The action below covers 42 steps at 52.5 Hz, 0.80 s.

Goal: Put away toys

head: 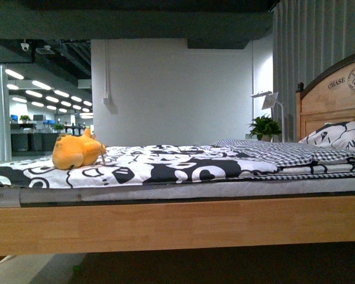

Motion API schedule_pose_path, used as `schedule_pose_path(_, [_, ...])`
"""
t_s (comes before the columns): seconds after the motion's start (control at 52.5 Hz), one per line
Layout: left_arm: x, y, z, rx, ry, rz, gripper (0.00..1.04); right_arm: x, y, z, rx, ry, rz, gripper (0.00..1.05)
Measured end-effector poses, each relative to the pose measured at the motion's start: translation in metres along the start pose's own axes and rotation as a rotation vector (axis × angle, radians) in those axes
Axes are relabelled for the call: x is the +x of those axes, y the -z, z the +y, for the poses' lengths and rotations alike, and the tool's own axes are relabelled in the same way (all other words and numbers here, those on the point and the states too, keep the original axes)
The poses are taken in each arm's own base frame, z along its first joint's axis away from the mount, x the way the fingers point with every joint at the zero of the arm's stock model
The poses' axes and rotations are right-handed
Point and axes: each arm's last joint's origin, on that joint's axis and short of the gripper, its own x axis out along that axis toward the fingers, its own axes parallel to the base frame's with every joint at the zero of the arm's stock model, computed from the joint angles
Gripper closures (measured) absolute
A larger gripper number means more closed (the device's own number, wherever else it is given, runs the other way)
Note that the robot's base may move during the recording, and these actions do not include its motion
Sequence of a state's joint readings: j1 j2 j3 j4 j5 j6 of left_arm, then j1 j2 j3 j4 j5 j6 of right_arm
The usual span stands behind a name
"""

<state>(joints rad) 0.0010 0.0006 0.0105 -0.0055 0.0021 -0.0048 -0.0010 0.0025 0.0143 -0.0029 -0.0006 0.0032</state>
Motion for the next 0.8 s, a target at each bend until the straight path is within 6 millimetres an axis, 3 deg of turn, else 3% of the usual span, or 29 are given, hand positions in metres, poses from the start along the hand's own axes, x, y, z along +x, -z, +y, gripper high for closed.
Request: schedule_pose_path(0.8, [0.0000, 0.0000, 0.0000, 0.000, 0.000, 0.000, 0.06, 0.0000, 0.0000, 0.0000, 0.000, 0.000, 0.000, 0.07])
